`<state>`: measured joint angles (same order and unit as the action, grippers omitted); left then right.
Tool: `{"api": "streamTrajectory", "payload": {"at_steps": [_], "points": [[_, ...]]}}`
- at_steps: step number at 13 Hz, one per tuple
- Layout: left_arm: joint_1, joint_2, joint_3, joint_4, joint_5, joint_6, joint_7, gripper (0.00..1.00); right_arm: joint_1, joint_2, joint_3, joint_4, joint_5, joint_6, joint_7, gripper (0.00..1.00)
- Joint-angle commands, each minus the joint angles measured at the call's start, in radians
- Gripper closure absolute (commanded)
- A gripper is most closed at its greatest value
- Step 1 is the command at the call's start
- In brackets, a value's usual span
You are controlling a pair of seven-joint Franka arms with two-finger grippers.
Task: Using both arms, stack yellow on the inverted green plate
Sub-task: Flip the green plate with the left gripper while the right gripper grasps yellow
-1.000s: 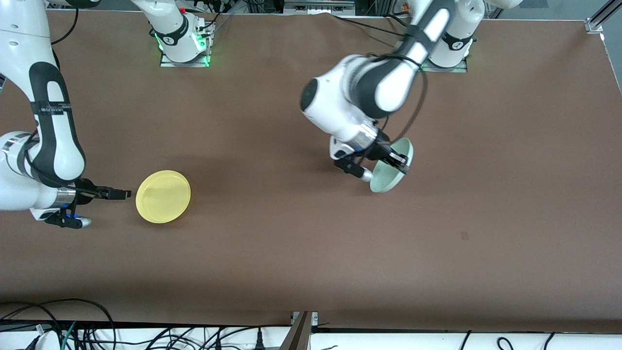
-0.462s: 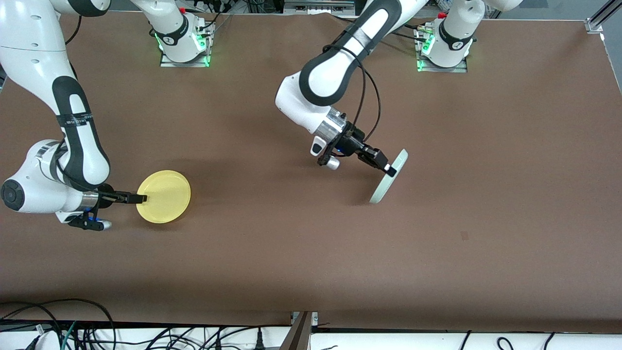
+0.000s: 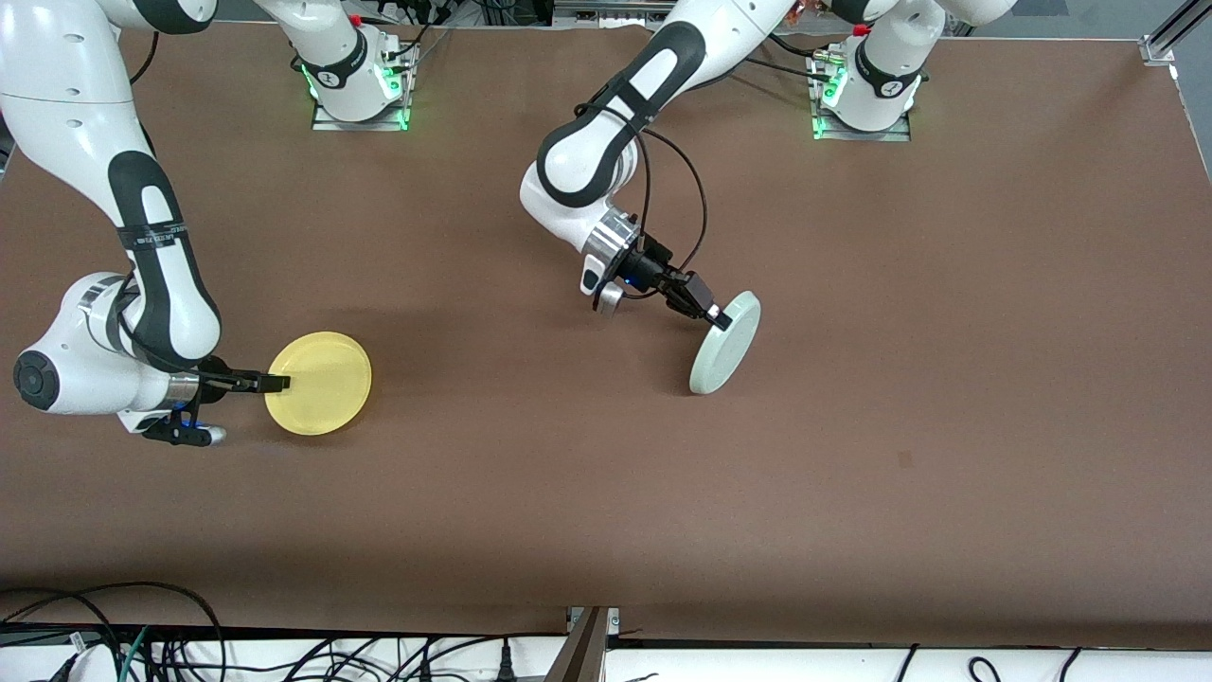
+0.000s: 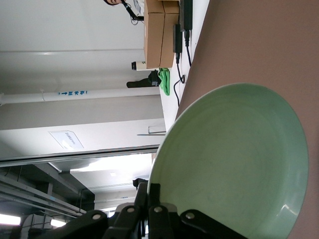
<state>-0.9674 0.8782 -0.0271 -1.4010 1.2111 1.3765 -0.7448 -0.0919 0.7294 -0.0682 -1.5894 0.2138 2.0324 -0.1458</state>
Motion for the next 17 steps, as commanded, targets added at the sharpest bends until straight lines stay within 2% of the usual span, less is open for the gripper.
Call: {"api": "streamTrajectory", "payload": {"at_steps": [1, 6, 9, 10, 11, 12, 15, 17], "points": [[-0.045, 0.079, 0.018, 0.126, 0.015, -0.033, -0.03, 1.0, -0.005, 0.002, 0.001, -0.015, 0.025, 0.014, -0.029, 0.59], [-0.08, 0.137, 0.01, 0.146, 0.004, -0.045, -0.091, 1.0, -0.005, 0.007, 0.001, -0.02, 0.038, 0.014, -0.029, 0.6], [-0.088, 0.142, 0.004, 0.146, -0.012, -0.034, -0.103, 1.0, -0.005, 0.008, 0.001, -0.018, 0.038, 0.011, -0.031, 0.89], [-0.099, 0.15, 0.001, 0.145, -0.013, -0.033, -0.116, 0.94, -0.005, 0.007, 0.002, -0.015, 0.038, 0.005, -0.029, 0.96], [-0.099, 0.151, 0.0, 0.145, -0.027, -0.03, -0.139, 0.53, -0.005, 0.007, 0.002, -0.014, 0.038, 0.002, -0.029, 1.0], [-0.099, 0.145, -0.004, 0.146, -0.053, 0.005, -0.146, 0.01, -0.005, 0.005, 0.002, -0.012, 0.039, 0.002, -0.037, 1.0], [-0.096, 0.14, -0.004, 0.229, -0.201, 0.065, -0.145, 0.0, -0.005, -0.001, 0.002, 0.002, 0.045, 0.0, -0.054, 1.0], [-0.093, 0.137, -0.004, 0.232, -0.286, 0.116, -0.175, 0.0, -0.005, -0.002, 0.002, 0.029, 0.045, -0.021, -0.072, 1.0]]}}
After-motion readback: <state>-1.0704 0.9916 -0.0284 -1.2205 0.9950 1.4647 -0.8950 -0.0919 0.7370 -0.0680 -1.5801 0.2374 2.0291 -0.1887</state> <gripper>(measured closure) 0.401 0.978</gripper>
